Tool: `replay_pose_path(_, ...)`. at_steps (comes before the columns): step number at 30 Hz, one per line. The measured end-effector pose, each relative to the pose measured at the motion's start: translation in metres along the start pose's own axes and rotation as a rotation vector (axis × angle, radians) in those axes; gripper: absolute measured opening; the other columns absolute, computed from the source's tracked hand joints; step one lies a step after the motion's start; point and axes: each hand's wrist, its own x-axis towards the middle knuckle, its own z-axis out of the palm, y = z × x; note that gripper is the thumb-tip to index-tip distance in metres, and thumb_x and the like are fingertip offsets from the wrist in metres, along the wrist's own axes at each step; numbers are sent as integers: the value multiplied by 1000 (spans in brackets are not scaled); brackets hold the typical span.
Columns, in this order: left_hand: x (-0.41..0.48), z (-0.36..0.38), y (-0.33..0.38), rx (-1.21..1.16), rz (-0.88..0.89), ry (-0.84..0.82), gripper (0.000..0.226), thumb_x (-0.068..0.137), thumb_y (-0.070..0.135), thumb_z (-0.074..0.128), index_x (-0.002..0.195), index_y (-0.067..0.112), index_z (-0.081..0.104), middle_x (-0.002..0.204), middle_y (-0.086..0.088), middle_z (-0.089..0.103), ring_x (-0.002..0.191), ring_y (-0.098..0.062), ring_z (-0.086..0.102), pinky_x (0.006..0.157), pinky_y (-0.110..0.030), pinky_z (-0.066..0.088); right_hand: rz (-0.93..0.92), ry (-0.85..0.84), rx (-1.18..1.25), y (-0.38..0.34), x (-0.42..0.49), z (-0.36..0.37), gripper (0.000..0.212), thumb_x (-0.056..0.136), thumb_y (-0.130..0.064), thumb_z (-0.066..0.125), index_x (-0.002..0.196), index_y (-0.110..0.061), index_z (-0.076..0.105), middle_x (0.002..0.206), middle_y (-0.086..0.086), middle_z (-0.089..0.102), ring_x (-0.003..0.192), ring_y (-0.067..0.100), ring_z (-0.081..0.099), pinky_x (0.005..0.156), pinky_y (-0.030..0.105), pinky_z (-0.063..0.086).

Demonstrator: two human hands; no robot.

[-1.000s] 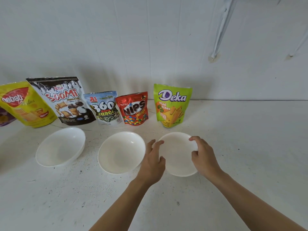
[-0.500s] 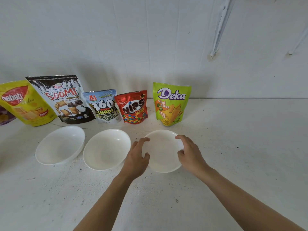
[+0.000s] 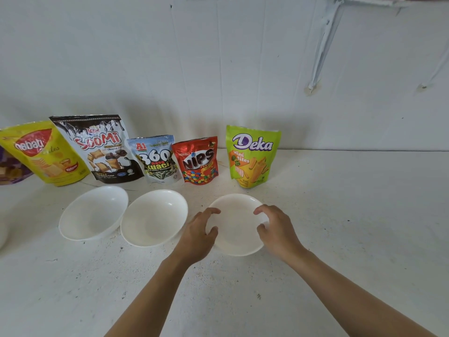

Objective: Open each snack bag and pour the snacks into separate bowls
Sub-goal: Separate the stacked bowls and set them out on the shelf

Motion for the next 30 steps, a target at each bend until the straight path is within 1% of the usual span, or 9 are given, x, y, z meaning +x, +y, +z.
replay_pose_path(3,-6,-10,6,15,4,-54,37,102,30,53,138,37,48,148,-2,49,124,-21,48,106,-39,45,-55,91,-58,-3,-2,1,28,89,-10,64,115,-21,63,138,2,51,133,23,38,98,33,45)
replay_pose_path(5,-11,-25,12,30,10,-94,37,102,38,54,138,40,48,148,3,48,122,-18,52,102,-33,45,-107,150,-61,-13,-3,1,23,90,-14,65,111,-23,64,139,0,50,139,22,33,108,43,42)
replay_pose_path(7,-14,-44,16,51,18,-86,35,101,40,55,136,39,52,139,5,53,111,-11,55,92,-27,43,-171,204,-50,-28,-1,0,18,90,-17,66,106,-24,65,130,-4,55,132,18,41,102,39,43)
replay_pose_path(10,-19,-66,16,81,28,52,25,100,37,57,125,35,59,121,6,61,96,-6,62,83,-24,49,-182,222,-87,-46,3,2,16,90,-23,66,105,-26,65,119,-8,60,119,17,50,91,37,41)
replay_pose_path(13,-27,-71,2,192,35,191,27,98,33,61,125,32,62,123,2,62,109,-18,59,96,-35,50,-64,118,-242,-48,6,9,25,91,-32,62,116,-31,59,131,-7,51,128,21,43,98,41,41)
replay_pose_path(15,-33,-66,-13,231,35,172,32,98,35,60,131,31,60,130,1,62,116,-21,57,103,-41,48,1,57,-286,-45,4,15,32,91,-33,61,122,-32,55,139,-5,44,133,24,39,100,43,41)
replay_pose_path(18,-38,-59,-28,196,61,125,32,99,39,57,130,31,61,131,4,65,110,-18,63,102,-45,50,1,55,-271,-41,1,23,34,90,-27,62,124,-27,57,142,-4,42,134,24,36,99,42,45)
replay_pose_path(24,-39,-55,-29,150,72,107,32,101,43,53,129,31,64,134,10,64,109,-13,64,107,-41,49,-35,77,-200,-35,1,26,38,85,-13,66,122,-21,60,139,-4,45,135,22,35,100,39,48)
replay_pose_path(30,-39,-53,-28,171,80,101,29,101,41,54,126,32,64,132,9,64,103,-13,66,100,-33,49,-50,56,-180,-36,1,30,39,85,-8,67,121,-20,59,141,-3,45,136,21,34,103,35,44)
